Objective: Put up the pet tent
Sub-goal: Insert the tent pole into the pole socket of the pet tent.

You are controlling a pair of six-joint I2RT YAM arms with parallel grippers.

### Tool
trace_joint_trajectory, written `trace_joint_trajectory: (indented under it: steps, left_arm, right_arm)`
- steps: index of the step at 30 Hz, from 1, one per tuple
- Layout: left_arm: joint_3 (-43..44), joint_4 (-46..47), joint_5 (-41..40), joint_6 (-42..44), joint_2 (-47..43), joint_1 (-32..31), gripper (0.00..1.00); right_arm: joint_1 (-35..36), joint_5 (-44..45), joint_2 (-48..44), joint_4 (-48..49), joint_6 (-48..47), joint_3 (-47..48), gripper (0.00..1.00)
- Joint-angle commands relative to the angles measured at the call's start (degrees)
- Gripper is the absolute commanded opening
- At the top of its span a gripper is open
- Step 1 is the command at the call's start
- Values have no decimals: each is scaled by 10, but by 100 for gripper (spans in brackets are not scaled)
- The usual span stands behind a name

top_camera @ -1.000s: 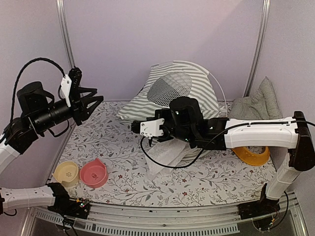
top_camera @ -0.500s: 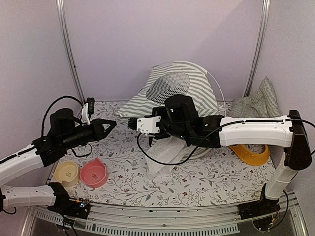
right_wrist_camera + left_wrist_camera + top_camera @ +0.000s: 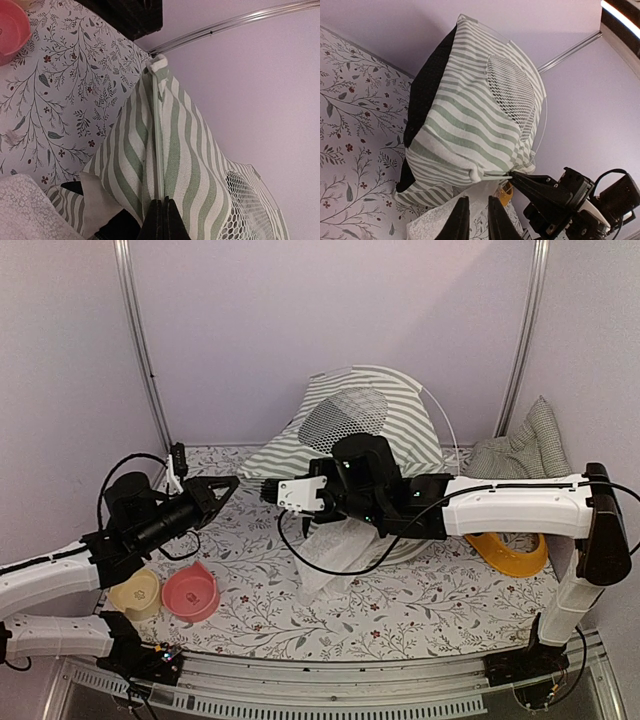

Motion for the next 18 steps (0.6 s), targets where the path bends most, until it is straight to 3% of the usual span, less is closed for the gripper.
trace_joint_trajectory:
  steps: [1,18]
  left_arm:
    - [-6,87,-20,-43,28,-3,15]
    - [11,129,16,-58,78,10,10]
  right_arm:
    - [-14,16,14,-17,17,6,0]
    - [-14,19,14,-17,18,5,0]
